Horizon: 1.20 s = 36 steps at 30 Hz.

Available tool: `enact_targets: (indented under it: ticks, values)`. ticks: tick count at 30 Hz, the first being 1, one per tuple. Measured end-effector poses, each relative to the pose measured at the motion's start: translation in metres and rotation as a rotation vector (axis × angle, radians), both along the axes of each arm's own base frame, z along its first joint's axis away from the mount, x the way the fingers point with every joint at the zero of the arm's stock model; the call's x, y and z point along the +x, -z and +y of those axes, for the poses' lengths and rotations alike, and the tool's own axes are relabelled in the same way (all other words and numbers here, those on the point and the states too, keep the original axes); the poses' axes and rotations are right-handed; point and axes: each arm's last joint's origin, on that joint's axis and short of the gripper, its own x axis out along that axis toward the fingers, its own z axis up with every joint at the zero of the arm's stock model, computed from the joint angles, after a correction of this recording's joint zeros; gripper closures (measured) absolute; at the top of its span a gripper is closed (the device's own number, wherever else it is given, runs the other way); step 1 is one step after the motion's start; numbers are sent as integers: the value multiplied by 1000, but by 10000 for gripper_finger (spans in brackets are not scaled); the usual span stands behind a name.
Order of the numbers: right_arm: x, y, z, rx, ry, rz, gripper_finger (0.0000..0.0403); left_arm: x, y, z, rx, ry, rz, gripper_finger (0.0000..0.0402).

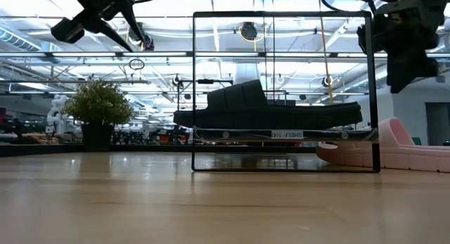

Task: Pick and place slides into the shelf
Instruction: Put the pink slipper on the shelf

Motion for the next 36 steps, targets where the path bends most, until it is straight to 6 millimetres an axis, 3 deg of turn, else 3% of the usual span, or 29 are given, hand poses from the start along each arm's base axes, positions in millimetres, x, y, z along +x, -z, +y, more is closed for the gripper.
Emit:
enact_targets:
  ticks: [6, 13, 19, 36]
  values:
    - [0, 1, 4, 86, 137, 19, 307, -1, 1, 0, 17, 15, 25, 286]
    - [-5, 28, 19, 272, 243, 130, 307, -4, 3, 1, 64, 20, 66, 286]
    - [0, 40, 31, 360, 290, 74, 307, -6, 4, 3, 111, 7, 92, 286]
    - [-6, 35, 41, 262, 575, -79, 307, -8, 7, 15, 133, 45, 176, 286]
